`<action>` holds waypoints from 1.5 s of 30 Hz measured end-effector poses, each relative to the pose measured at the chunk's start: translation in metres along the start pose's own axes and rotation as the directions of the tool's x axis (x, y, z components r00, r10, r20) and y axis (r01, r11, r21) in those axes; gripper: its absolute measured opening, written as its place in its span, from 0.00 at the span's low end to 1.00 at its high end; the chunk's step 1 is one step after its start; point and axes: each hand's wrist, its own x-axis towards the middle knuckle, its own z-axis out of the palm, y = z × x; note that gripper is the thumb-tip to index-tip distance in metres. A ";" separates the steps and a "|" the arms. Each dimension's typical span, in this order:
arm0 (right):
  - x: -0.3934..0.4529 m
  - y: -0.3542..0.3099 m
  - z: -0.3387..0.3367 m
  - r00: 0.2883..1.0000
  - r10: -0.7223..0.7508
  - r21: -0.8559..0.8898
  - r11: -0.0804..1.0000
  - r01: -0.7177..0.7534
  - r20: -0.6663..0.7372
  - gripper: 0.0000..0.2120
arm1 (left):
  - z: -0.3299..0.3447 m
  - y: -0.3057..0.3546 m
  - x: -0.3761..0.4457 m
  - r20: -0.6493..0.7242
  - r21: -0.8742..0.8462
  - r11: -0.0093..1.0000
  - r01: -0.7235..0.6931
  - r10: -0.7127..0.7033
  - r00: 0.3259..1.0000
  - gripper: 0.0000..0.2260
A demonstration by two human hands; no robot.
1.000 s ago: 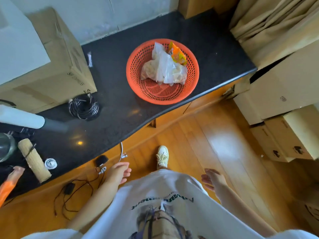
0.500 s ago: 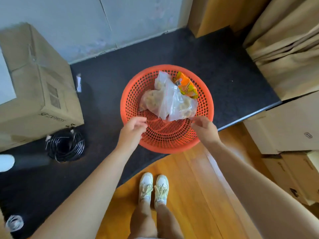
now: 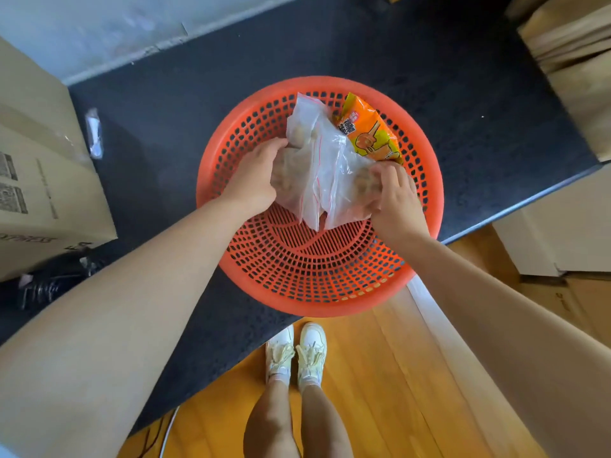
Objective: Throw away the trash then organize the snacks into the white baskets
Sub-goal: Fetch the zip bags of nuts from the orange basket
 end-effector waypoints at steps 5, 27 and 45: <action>0.003 0.005 0.005 0.998 -0.002 0.007 1.000 0.003 -0.059 0.36 | -0.007 -0.007 0.009 0.015 0.155 0.985 -0.081 0.079 0.997 0.36; -0.017 -0.011 0.001 0.997 -0.068 -0.353 0.934 0.050 -0.041 0.14 | -0.011 -0.011 -0.021 0.073 0.340 0.916 -0.213 0.200 0.977 0.22; -0.169 -0.092 -0.097 0.843 0.503 0.981 -0.137 -0.140 0.190 0.24 | -0.069 0.069 -0.183 0.216 -0.951 0.203 0.234 -0.108 0.970 0.20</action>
